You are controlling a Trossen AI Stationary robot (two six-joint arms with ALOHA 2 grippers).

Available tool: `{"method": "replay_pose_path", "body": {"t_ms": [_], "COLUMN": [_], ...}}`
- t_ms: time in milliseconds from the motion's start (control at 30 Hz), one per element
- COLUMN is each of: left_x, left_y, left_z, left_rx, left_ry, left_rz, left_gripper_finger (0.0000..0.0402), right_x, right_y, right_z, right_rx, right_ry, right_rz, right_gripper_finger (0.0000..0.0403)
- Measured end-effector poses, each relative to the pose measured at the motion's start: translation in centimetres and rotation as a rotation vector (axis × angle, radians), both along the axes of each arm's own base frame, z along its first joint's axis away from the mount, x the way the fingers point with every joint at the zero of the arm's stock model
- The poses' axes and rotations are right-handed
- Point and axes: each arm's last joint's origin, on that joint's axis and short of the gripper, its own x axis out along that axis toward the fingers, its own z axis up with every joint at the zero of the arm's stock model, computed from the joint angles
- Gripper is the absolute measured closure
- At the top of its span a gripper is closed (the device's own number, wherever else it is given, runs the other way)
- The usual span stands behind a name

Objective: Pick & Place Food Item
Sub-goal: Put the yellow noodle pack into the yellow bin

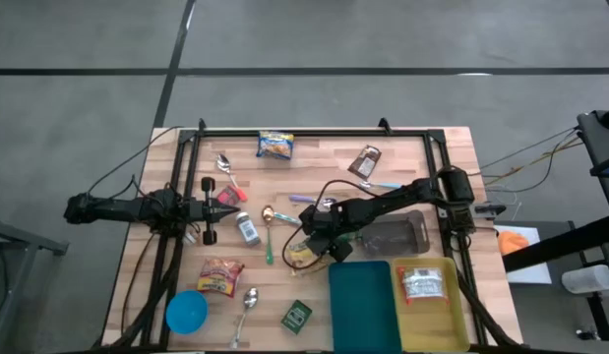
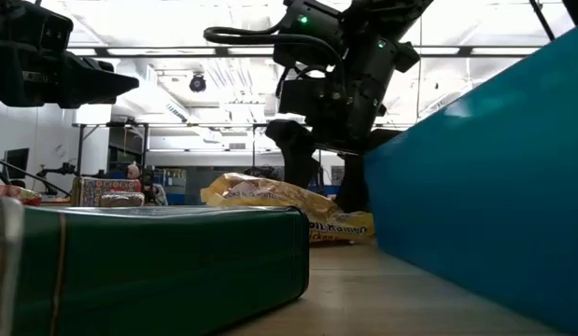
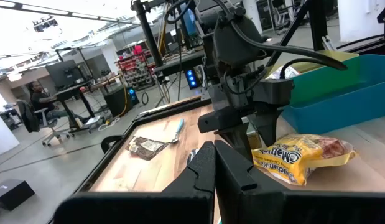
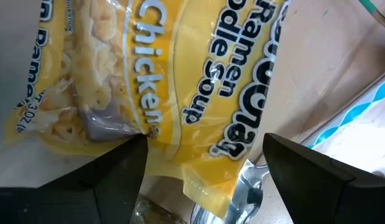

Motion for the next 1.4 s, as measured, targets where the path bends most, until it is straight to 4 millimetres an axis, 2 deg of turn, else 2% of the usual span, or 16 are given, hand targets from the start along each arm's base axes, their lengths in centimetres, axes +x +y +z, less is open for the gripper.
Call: {"method": "replay_pose_path", "body": {"t_ms": [233,333,733,1067,1400], "left_x": [0.00,0.00,0.00,0.00,0.00], "left_y": [0.00,0.00,0.00,0.00,0.00], "left_z": [0.00,0.00,0.01,0.01,0.01], "left_rx": [0.000,0.000,0.000,0.000,0.000], "left_ry": [0.000,0.000,0.000,0.000,0.000], "left_rz": [0.000,0.000,0.000,0.000,0.000], "left_gripper_finger": [0.0402,0.0402,0.0402,0.0402,0.0402], "right_x": [0.13,0.04,-0.10,-0.07,-0.07], "right_y": [0.01,-0.02,0.00,0.01,-0.10], "right_z": [0.12,0.07,0.03,0.05,0.22], "right_rx": [0.002,0.005,0.006,0.040,0.022], "right_ry": [0.025,0.035,0.051,0.052,0.039], "right_rz": [-0.015,-0.024,-0.028,-0.104,-0.212], "right_gripper_finger": [0.0086,0.0104,0.0269,0.0382,0.0390]}}
